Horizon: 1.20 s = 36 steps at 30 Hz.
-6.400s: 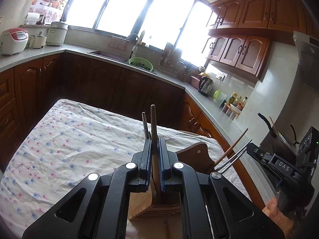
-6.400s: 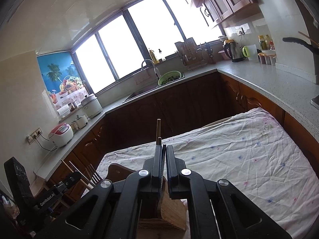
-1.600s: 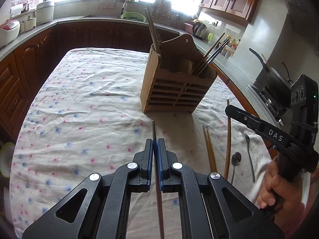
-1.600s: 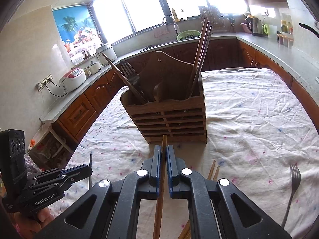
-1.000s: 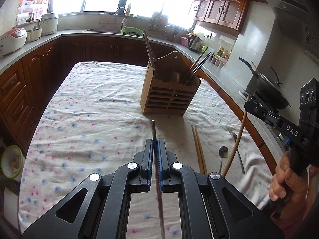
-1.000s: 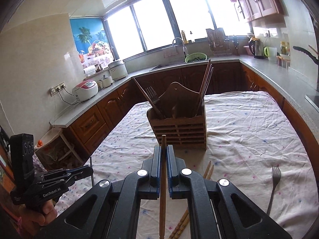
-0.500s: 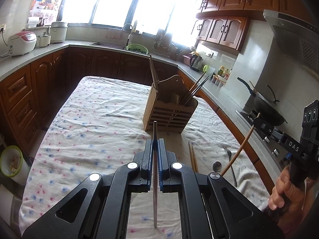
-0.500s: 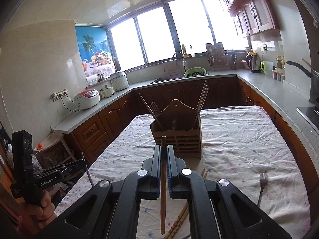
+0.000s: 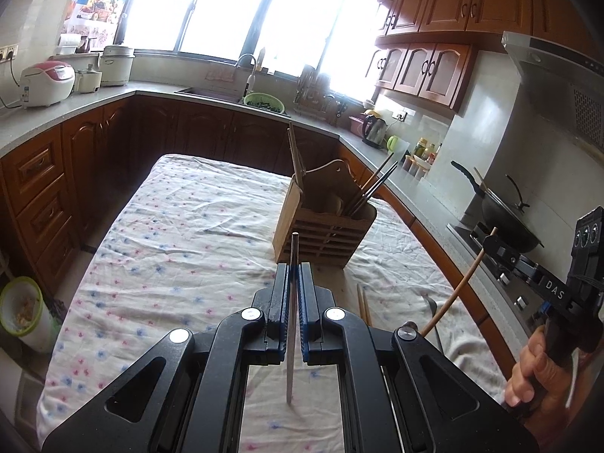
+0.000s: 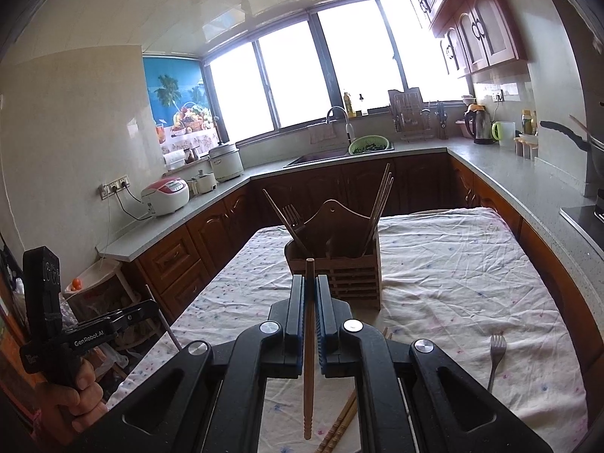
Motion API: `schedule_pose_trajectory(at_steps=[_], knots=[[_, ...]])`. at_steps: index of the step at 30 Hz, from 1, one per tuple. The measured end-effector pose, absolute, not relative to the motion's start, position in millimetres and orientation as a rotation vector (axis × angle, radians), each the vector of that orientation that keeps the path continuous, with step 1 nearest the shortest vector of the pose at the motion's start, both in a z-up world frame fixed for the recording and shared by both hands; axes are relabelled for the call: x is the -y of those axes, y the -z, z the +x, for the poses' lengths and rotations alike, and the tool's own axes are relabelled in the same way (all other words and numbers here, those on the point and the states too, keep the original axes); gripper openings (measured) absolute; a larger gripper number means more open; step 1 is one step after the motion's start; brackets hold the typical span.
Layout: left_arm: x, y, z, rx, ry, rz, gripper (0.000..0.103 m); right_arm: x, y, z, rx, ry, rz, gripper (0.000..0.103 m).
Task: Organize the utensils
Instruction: 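Lift the metal chopstick with the left tool over the holder while the right tool carries its chopstick there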
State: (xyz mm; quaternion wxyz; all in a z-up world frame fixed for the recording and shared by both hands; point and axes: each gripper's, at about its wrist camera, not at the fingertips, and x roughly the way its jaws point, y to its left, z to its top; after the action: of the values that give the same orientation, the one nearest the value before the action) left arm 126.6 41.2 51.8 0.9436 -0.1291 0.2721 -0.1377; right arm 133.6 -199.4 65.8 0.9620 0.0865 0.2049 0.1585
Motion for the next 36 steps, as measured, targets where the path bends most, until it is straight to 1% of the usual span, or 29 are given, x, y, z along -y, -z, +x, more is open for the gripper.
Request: schedule_pose_trajectory(at_steps=[10,36], knots=[[-36,-69,140,-0.513,0.289,-0.266,0.003,208,-71,146,-0.386,-0.302,0.193,0.005],[-21,-128,199,-0.409,0.327,-0.267,0.003,228,-108,205,-0.287,-0.244,0.219,0.005]])
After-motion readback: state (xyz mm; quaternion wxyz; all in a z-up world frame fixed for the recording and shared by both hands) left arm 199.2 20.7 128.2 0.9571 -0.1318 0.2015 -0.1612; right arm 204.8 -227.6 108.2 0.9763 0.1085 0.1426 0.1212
